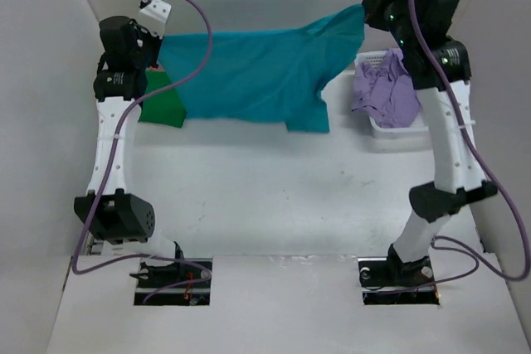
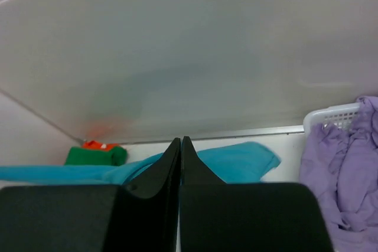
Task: Fold and stack the t-shirts
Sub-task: Flatten out the tshirt, then grap the side of the flattened tshirt closest away from the robot with both arms
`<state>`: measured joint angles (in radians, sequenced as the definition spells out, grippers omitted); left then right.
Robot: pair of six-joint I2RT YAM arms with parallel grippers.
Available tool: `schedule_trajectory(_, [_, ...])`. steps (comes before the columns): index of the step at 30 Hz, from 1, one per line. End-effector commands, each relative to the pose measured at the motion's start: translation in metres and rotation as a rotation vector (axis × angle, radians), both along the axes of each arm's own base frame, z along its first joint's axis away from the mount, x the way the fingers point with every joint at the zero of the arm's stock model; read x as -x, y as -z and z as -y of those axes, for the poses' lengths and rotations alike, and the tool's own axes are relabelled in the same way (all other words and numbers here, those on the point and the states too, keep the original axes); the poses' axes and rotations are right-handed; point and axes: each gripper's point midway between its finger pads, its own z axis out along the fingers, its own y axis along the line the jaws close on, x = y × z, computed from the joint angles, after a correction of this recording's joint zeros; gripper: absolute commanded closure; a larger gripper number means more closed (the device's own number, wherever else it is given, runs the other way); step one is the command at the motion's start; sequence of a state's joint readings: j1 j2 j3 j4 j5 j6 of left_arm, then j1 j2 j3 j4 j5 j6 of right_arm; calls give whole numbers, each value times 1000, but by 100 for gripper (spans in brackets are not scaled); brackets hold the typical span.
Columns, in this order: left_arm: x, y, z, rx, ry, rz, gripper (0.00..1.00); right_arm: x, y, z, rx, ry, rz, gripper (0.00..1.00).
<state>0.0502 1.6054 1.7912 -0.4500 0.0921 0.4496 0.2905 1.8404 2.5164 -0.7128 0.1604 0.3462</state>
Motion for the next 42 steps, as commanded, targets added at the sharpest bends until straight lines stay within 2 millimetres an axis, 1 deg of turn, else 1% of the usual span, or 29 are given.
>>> schedule_trajectory(1, [15, -52, -8, -49, -37, 145, 98, 23, -5, -9, 15, -44, 36, 100])
schedule_trajectory(2, [17, -44, -9, -62, -36, 128, 98, 28, 2, -9, 19, -48, 23, 100])
schedule_trajectory(4, [25, -26, -13, -82, -39, 93, 98, 40, 25, -4, 31, -38, -10, 100])
schedule_trajectory(5, [33, -8, -13, -100, -31, 55, 97, 47, 41, -1, 38, -35, -32, 100])
schedule_trajectory(6, [39, 6, -12, -112, -19, 27, 97, 56, 59, -1, 37, -37, -57, 100])
schedule_trajectory(7, [48, 25, -10, -128, -4, -10, 96, 66, 79, -2, 38, -45, -86, 100])
schedule_trajectory(8, [58, 45, -9, -152, 14, -49, 95, 77, 102, -7, 39, -57, -123, 100])
schedule_trajectory(9, [70, 69, -5, -179, 39, -97, 95, 89, 126, -9, 40, -63, -162, 100])
schedule_trajectory(11, [95, 123, 0, -222, 80, -208, 94, 116, 180, -15, 52, -74, -260, 100])
schedule_trajectory(13, [122, 178, 3, -247, 114, -334, 94, 147, 238, -22, 61, -90, -368, 100])
schedule_trajectory(14, [134, 198, 3, -257, 128, -382, 94, 164, 265, -27, 66, -108, -422, 100])
schedule_trajectory(15, [149, 223, 3, -266, 140, -445, 94, 180, 292, -30, 67, -118, -478, 100])
schedule_trajectory(16, [170, 251, 2, -274, 155, -522, 94, 197, 315, -33, 57, -128, -532, 100])
schedule_trajectory(17, [182, 264, 2, -281, 167, -561, 94, 212, 335, -36, 51, -140, -581, 100])
schedule_trajectory(18, [197, 280, 1, -287, 176, -613, 95, 227, 354, -40, 42, -155, -626, 100])
schedule_trajectory(20, [225, 305, 1, -289, 193, -698, 95, 250, 378, -46, 23, -176, -689, 100])
schedule_trajectory(22, [247, 319, 2, -287, 207, -755, 95, 270, 393, -52, 5, -198, -732, 100])
schedule_trajectory(25, [268, 329, 2, -284, 216, -808, 94, 287, 406, -53, -14, -208, -771, 100])
schedule_trajectory(28, [284, 333, 2, -271, 220, -849, 94, 291, 411, -53, -8, -214, -785, 100])
schedule_trajectory(30, [288, 331, 3, -258, 219, -853, 93, 289, 410, -54, 6, -221, -777, 100])
schedule_trajectory(33, [278, 319, 5, -231, 201, -815, 92, 274, 406, -52, 13, -212, -745, 100])
schedule_trajectory(35, [266, 308, 7, -214, 196, -776, 91, 262, 403, -52, 25, -214, -728, 100])
schedule_trajectory(38, [243, 294, 10, -173, 182, -727, 91, 240, 394, -47, 41, -198, -686, 100])
schedule_trajectory(40, [228, 290, 11, -143, 169, -722, 91, 226, 389, -44, 43, -189, -661, 100])
schedule_trajectory(41, [221, 290, 10, -125, 159, -724, 91, 215, 387, -41, 41, -184, -646, 100])
schedule_trajectory(42, [216, 291, 9, -105, 151, -729, 91, 210, 387, -38, 40, -181, -640, 100])
